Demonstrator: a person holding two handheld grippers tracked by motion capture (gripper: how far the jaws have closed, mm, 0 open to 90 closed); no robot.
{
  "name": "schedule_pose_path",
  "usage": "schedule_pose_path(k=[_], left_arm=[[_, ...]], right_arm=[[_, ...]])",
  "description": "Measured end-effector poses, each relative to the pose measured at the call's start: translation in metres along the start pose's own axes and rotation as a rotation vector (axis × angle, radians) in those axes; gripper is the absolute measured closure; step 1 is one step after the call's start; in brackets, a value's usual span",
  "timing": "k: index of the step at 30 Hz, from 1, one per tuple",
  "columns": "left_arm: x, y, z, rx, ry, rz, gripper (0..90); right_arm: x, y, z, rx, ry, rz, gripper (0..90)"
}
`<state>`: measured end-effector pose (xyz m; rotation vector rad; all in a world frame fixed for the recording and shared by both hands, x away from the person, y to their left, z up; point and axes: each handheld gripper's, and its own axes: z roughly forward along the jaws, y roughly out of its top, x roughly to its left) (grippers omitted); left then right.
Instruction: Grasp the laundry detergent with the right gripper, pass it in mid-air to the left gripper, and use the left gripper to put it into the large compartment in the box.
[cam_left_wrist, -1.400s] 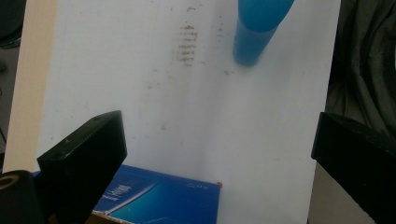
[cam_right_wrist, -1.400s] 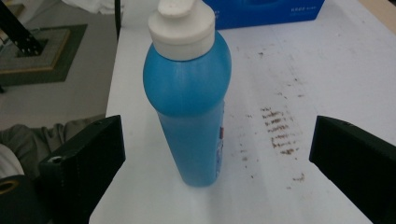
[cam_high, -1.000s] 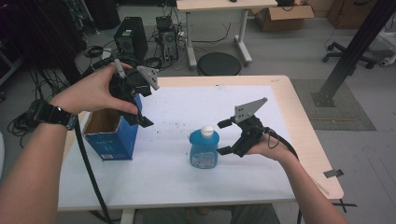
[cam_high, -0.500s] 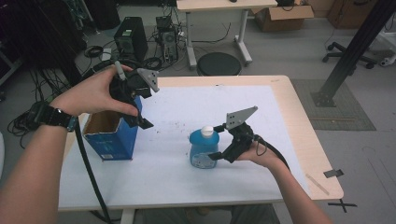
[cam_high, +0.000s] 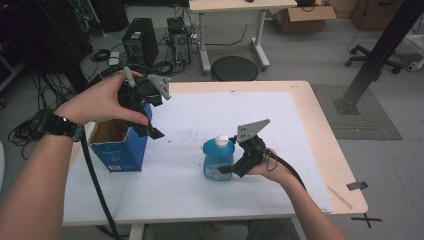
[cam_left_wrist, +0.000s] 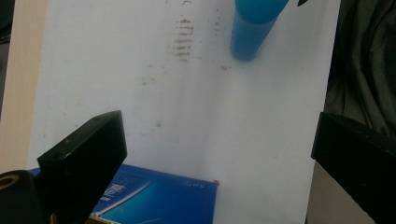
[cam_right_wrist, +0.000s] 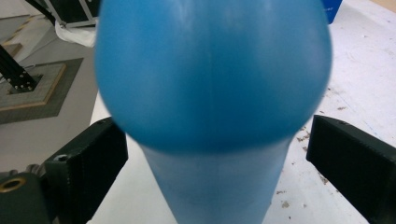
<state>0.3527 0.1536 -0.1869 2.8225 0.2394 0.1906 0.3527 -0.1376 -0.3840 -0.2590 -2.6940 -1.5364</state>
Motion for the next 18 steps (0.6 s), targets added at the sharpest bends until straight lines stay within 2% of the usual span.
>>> schedule_pose_path(k=[11, 18], left_arm=[[-0.0004, 0.0017, 0.0014, 0.006, -0.004, 0.008, 3.9], [-0.0011, 0.0009, 0.001, 0.007, -0.003, 0.005, 4.0]], right_arm=[[-0.0002, -0.0021, 0.0046, -0.014, -0.018, -0.003, 9.5], [-0.0021, -0.0057, 0.0065, -0.021, -0.004, 0.01, 14.1]])
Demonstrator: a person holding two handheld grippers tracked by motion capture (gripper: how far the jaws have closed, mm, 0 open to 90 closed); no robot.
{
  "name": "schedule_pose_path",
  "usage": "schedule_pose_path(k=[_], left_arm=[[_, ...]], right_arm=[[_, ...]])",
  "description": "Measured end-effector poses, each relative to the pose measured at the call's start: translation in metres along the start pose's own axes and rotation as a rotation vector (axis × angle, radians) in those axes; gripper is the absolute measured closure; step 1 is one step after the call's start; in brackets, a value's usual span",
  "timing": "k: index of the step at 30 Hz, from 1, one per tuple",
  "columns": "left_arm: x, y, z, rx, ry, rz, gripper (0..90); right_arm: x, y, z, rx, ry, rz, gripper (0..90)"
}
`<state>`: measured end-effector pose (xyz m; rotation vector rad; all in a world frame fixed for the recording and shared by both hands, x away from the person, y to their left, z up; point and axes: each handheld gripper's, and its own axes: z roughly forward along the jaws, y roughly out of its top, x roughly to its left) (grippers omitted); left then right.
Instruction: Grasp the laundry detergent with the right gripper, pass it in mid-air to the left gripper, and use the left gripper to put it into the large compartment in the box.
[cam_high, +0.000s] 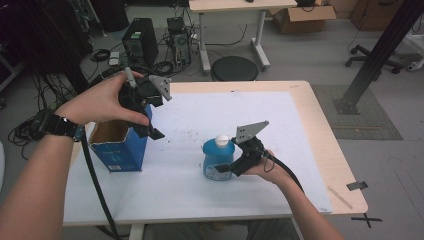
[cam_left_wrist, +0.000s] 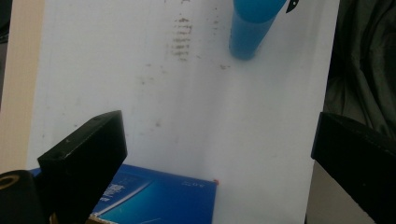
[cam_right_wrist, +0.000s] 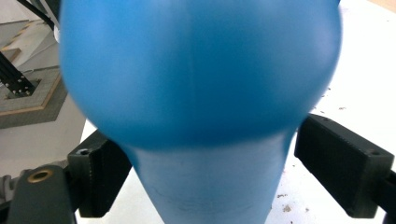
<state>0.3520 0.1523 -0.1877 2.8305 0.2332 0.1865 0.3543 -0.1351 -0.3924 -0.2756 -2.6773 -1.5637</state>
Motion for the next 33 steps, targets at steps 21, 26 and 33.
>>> schedule_pose_path(k=[21, 26, 33], left_arm=[[-0.0002, -0.0003, 0.0011, 0.003, -0.003, 0.003, 4.3], [-0.0003, -0.0006, 0.0011, 0.003, -0.003, 0.0, 4.4], [-0.0001, 0.0002, 0.0019, 0.005, -0.003, 0.004, 4.3]], right_arm=[[-0.001, -0.0007, 0.0008, -0.01, 0.004, -0.01, 22.7], [-0.0005, -0.0008, 0.0021, -0.009, 0.001, -0.013, 24.2], [0.0, -0.0004, 0.0031, -0.014, 0.004, -0.019, 27.4]])
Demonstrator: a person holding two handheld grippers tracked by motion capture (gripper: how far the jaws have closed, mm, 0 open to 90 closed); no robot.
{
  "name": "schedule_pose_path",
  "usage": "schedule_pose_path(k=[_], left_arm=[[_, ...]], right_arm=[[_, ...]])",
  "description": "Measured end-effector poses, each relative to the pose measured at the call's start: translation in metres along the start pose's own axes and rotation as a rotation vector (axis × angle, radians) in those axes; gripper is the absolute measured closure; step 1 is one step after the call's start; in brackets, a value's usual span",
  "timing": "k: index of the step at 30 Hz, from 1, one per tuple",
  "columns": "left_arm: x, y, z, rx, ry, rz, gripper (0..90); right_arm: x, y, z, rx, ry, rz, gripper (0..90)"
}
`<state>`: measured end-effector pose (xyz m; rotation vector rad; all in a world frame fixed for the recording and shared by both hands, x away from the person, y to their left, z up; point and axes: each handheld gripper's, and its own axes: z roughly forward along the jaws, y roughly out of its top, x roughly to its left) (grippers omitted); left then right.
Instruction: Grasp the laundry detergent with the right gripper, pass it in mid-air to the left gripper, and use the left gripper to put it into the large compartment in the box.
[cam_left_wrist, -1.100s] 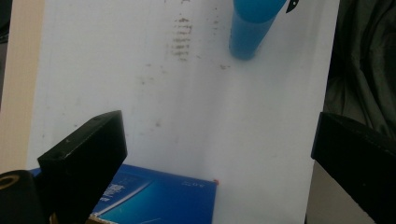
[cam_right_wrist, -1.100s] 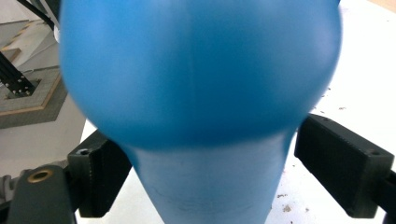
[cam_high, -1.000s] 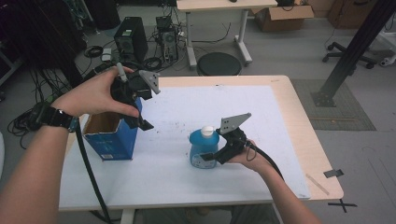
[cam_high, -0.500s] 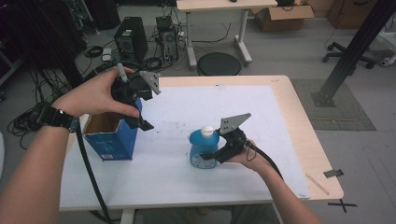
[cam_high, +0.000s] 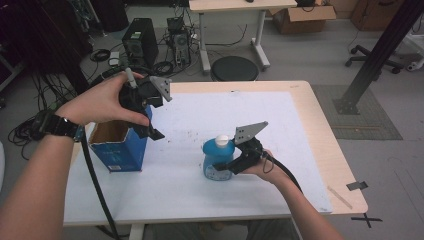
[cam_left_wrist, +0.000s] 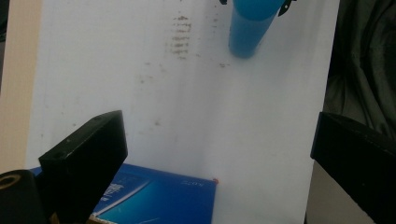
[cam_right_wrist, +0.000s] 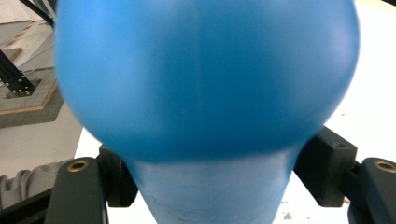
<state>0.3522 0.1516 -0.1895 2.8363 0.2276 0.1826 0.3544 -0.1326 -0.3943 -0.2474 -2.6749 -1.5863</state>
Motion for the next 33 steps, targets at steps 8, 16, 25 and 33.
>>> schedule_pose_path(k=[8, 16, 25, 33], left_arm=[[0.0002, 0.0011, 0.0011, 0.006, -0.002, 0.001, 4.4], [0.0013, 0.0018, 0.0024, 0.002, -0.004, -0.001, 4.3], [0.0007, 0.0024, 0.0032, 0.0, -0.006, 0.0, 4.4], [-0.0005, 0.0038, 0.0011, -0.003, -0.004, 0.004, 4.3]], right_arm=[[0.0009, -0.0007, 0.0004, 0.001, 0.0, -0.01, 33.5], [0.0028, -0.0033, 0.0008, -0.019, 0.005, -0.028, 39.5], [0.0055, -0.0026, -0.0003, -0.025, -0.023, -0.065, 42.4], [0.0048, 0.0028, 0.0001, 0.005, -0.022, -0.092, 43.3]])
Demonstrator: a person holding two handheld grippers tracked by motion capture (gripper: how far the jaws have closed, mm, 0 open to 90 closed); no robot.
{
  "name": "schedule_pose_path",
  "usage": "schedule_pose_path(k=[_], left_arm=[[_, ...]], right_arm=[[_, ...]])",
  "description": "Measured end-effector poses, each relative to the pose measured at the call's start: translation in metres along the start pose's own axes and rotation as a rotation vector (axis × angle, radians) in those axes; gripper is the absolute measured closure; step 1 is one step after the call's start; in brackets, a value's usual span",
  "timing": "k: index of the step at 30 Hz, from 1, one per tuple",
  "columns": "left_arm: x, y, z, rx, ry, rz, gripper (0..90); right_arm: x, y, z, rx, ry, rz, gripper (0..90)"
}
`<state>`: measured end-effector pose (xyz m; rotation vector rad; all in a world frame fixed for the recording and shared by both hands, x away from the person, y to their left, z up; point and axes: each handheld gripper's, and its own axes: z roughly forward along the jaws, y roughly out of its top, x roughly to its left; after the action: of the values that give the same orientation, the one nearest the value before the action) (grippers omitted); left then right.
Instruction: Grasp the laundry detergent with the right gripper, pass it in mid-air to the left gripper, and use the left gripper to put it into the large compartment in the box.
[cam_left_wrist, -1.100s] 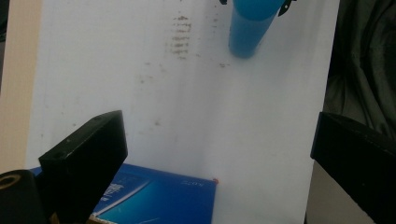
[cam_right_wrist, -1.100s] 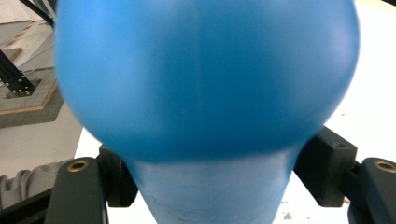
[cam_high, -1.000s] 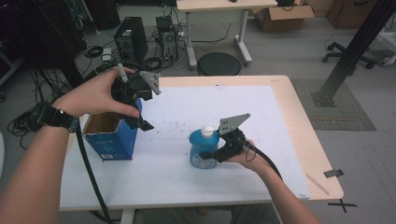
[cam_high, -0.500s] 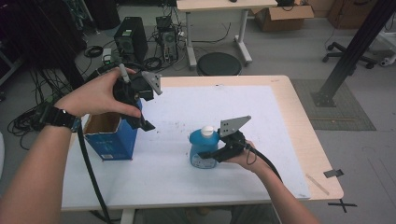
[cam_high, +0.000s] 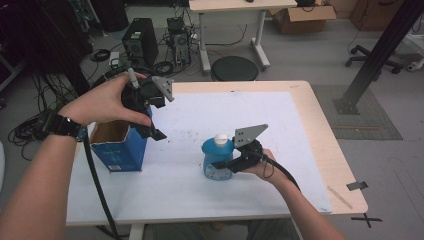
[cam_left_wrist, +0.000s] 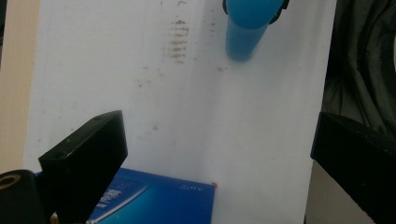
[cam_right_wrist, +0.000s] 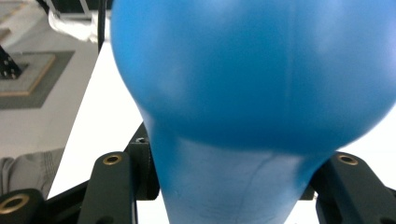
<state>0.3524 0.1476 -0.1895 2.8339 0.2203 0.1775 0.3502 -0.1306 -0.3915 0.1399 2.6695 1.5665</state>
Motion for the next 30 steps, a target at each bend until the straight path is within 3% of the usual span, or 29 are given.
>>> schedule_pose_path(k=[10, 20, 30], left_arm=[[-0.001, 0.003, -0.005, -0.015, 0.004, 0.003, 4.3], [-0.005, 0.014, -0.015, -0.041, 0.004, 0.009, 3.9], [-0.005, 0.022, -0.019, -0.044, 0.003, 0.015, 3.8]], right_arm=[[-0.012, 0.031, -0.009, 0.031, 0.039, 0.006, 43.4], [-0.023, 0.082, -0.012, 0.036, 0.09, -0.012, 43.4], [-0.019, 0.123, 0.002, 0.072, 0.119, -0.081, 43.4]])
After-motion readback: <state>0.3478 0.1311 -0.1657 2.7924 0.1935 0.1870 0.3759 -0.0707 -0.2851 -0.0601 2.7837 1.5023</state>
